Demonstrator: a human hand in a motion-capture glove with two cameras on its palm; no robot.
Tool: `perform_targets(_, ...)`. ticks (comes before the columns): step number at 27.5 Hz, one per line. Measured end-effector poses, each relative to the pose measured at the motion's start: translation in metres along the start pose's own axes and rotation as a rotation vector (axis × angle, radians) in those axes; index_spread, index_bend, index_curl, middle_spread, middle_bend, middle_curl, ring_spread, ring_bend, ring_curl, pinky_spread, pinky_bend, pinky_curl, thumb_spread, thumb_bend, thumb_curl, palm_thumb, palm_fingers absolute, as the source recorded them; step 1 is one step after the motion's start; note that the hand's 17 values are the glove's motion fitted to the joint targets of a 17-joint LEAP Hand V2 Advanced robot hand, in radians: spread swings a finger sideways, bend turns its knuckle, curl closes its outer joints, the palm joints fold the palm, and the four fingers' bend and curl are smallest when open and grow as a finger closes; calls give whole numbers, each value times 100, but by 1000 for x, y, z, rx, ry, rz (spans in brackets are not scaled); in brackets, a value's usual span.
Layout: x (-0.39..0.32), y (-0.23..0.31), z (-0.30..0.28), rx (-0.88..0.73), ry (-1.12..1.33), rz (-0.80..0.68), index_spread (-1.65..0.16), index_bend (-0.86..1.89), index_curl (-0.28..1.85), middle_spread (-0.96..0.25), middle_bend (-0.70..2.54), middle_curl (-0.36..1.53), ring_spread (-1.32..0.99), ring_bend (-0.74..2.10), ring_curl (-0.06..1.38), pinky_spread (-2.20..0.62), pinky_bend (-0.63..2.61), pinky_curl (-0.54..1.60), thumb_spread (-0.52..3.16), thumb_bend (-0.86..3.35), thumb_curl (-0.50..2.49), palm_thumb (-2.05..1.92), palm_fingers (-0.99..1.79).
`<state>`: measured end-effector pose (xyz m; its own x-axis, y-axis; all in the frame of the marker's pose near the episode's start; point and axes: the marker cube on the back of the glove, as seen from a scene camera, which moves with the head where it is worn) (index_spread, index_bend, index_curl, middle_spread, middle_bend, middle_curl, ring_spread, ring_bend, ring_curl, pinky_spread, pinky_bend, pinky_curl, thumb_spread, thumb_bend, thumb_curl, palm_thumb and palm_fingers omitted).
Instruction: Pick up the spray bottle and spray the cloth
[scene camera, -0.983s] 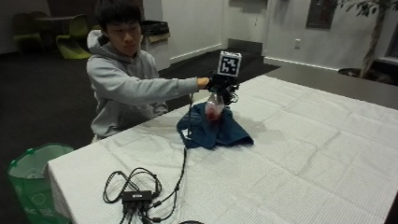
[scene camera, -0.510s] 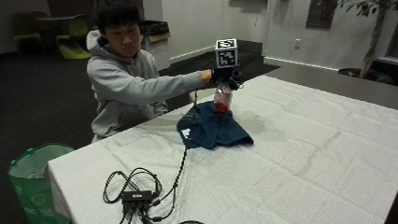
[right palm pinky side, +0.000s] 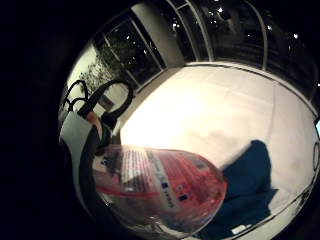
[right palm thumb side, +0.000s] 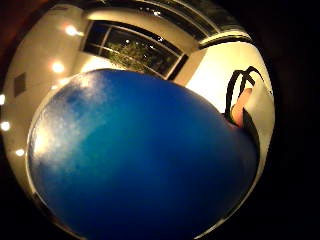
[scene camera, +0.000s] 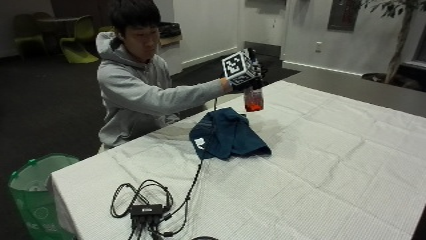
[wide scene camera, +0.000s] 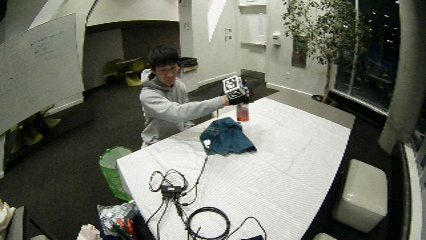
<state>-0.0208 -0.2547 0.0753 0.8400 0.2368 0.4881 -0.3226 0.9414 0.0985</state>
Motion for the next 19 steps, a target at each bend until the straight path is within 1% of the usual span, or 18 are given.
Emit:
perform_targets(3,14,-2,-1,59,-144,30,-21,43,54,-12,59,49,-18,56,45,-28,33,39,-5,-3,71,102,136)
perform_targets(6,30,-6,0,139,-237,64,-21,41,54,-11,59,49,-17,55,45,-28,34,39,-3,-3,71,102,135)
perform_targets(11,59,-16,11,274,-272,111,-20,38,54,-10,56,48,-17,53,45,-28,36,40,3,-5,71,98,130)
perform_targets(19,107,-35,40,266,-245,198,-21,24,51,-10,50,47,-16,52,44,-27,41,41,21,-4,71,96,123)
